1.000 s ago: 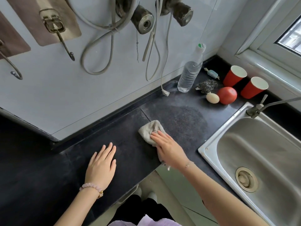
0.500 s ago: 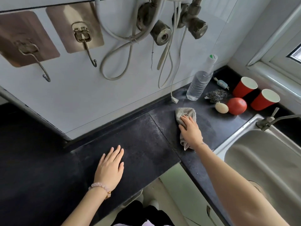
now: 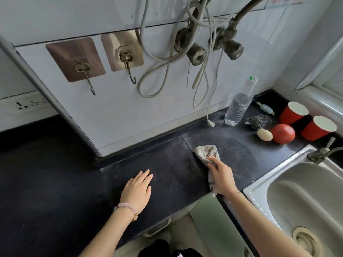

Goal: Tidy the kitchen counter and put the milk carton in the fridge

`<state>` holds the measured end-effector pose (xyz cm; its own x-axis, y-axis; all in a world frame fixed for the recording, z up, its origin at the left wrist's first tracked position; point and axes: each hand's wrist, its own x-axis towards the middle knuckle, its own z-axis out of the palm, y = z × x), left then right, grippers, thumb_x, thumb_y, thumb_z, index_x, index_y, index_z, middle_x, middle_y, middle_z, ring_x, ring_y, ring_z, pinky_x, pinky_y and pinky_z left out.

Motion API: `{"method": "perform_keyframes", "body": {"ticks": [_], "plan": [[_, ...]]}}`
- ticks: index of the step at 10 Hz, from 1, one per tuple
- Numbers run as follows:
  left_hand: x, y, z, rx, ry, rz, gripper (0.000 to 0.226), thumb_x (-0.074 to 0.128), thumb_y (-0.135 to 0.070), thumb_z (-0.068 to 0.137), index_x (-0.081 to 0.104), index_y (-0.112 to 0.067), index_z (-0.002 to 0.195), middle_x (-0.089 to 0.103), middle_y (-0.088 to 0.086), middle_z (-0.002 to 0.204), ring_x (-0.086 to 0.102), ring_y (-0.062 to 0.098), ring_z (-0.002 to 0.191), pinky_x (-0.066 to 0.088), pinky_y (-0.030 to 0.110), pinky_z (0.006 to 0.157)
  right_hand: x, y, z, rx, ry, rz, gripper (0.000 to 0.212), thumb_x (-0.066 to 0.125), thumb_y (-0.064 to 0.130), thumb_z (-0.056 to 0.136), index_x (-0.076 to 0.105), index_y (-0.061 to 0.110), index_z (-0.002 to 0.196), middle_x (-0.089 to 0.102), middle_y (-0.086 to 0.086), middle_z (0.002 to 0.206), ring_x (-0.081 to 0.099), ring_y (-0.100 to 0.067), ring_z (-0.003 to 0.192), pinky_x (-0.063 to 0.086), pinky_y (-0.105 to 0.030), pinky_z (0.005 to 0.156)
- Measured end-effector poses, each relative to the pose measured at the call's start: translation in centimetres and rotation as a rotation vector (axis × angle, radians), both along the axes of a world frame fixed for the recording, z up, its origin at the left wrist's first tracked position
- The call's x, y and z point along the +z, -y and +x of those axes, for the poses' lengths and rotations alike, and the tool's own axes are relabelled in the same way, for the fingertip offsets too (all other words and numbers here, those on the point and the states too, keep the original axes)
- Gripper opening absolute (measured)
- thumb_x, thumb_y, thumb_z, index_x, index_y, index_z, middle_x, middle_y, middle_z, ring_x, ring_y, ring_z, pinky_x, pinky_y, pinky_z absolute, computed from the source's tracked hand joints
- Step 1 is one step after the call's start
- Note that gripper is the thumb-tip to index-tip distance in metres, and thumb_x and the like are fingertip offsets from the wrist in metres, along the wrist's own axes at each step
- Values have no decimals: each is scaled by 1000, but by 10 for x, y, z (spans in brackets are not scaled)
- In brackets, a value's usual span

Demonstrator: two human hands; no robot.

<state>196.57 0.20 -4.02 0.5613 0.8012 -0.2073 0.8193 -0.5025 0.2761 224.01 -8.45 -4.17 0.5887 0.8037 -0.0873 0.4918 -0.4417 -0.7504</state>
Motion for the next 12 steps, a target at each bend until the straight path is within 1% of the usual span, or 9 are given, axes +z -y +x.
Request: {"method": "perform_keyframes", "body": {"ticks": [1,3,6,7,8,9,10,11,12], "plan": [[11,17,-11,164,142,12,41,39,-22,94,42,-21,135,41,-7,144,39,12,132,38,29,105,8,0,4,-67,-185,58,27,52,15,93,64,13,117,66,-2,117,56,-15,109,34,-22,86],[11,68,-86,457,212,123,34,51,-10,88,58,-11,121,60,3,126,58,22,113,46,33,95,12,-5,-18,-28,-327,121,27,53,12,92,64,9,116,66,-2,113,55,-15,108,36,-23,89],[-10,104,-179,695,5,133,45,58,-11,85,51,-9,129,49,11,138,44,32,129,42,50,99,34,-61,-120,253,-285,133,29,49,18,94,63,15,120,66,1,117,57,-13,111,43,-27,95],[-15,105,-189,674,-26,57,48,42,-24,94,33,-18,141,28,0,152,23,23,141,27,45,111,32,-81,-160,389,-233,70,29,47,18,94,63,17,118,67,-1,115,58,-16,109,40,-22,86],[-17,105,-199,624,-49,35,48,36,-26,95,29,-21,142,22,-5,153,19,19,142,22,42,114,21,-89,-191,504,-77,-72,30,41,23,96,63,19,116,64,-3,120,55,-21,112,41,-29,84],[-22,106,-214,536,-87,49,44,49,-25,88,48,-20,132,44,-3,143,43,22,131,39,45,102,11,-91,-213,508,78,-84,33,37,17,96,62,14,118,55,-5,133,44,-22,127,36,-35,102],[-15,104,-224,440,-120,11,43,39,-31,83,60,-23,119,60,-5,128,60,19,113,52,39,87,16,-90,-221,499,138,-113,35,35,18,98,56,11,126,47,-5,143,29,-22,139,28,-33,111],[-16,102,-232,374,-71,-3,45,29,-34,87,60,-26,118,57,-9,129,63,16,109,54,35,84,28,-89,-220,480,76,-196,33,41,24,96,56,17,125,54,-5,134,47,-26,127,40,-37,103],[6,86,-241,270,5,-35,46,39,-27,91,37,-29,137,30,-13,148,42,13,131,41,31,104,56,-80,-201,449,45,-184,33,48,24,90,60,25,121,66,-1,121,61,-21,109,47,-33,96]]}}
